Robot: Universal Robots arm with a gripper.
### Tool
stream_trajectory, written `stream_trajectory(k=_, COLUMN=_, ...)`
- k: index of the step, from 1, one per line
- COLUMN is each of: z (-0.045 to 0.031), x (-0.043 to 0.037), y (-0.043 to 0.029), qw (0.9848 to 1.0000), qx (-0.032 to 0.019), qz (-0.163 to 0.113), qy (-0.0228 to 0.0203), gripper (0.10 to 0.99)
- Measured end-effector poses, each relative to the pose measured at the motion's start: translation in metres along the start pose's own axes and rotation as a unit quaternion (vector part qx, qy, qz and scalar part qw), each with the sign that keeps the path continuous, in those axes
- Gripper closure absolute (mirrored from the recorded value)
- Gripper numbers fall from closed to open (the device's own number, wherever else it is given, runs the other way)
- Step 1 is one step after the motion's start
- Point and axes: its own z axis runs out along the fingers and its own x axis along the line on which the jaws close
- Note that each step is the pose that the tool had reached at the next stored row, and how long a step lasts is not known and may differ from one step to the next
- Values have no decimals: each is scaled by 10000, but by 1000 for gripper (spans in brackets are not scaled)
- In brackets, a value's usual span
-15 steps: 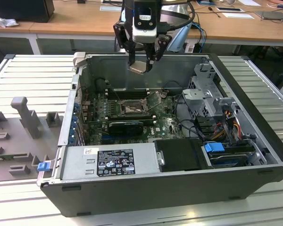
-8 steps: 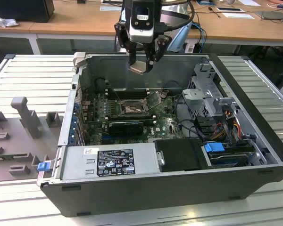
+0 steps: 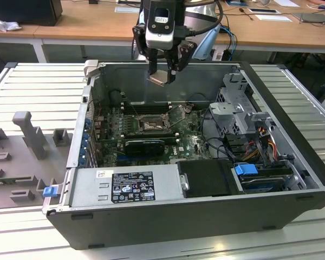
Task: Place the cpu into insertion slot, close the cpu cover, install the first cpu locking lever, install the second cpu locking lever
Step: 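Place the cpu into insertion slot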
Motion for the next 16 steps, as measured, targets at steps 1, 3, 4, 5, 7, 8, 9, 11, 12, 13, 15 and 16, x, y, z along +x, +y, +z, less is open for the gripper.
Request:
stream_trajectory(k=1, z=0, x=0, y=0, qw=10000, qx=-1, qz=29, qy=-3, gripper=557)
stream_trajectory(k=3, z=0, x=0, y=0, qw=10000, qx=-2, qz=95, qy=-9, gripper=557)
stream_trajectory(k=4, z=0, x=0, y=0, qw=9999, qx=-3, qz=129, qy=-12, gripper=557)
stream_trajectory(k=5, z=0, x=0, y=0, qw=9998, qx=-4, qz=215, qy=-19, gripper=557)
stream_trajectory(k=7, z=0, x=0, y=0, qw=9994, qx=-7, qz=334, qy=-30, gripper=557)
stream_trajectory(k=8, z=0, x=0, y=0, qw=9993, qx=-8, qz=383, qy=-34, gripper=557)
stream_trajectory(k=9, z=0, x=0, y=0, qw=9991, qx=-9, qz=428, qy=-38, gripper=557)
stream_trajectory(k=11, z=0, x=0, y=0, qw=9988, qx=-10, qz=485, qy=-43, gripper=557)
stream_trajectory(k=12, z=0, x=0, y=0, qw=9986, qx=-10, qz=525, qy=-47, gripper=557)
stream_trajectory(k=13, z=0, x=0, y=0, qw=9985, qx=-11, qz=549, qy=-49, gripper=557)
stream_trajectory(k=15, z=0, x=0, y=0, qw=9982, qx=-12, qz=605, qy=-54, gripper=557)
stream_trajectory(k=16, z=0, x=0, y=0, qw=9980, qx=-12, qz=634, qy=-57, gripper=557)
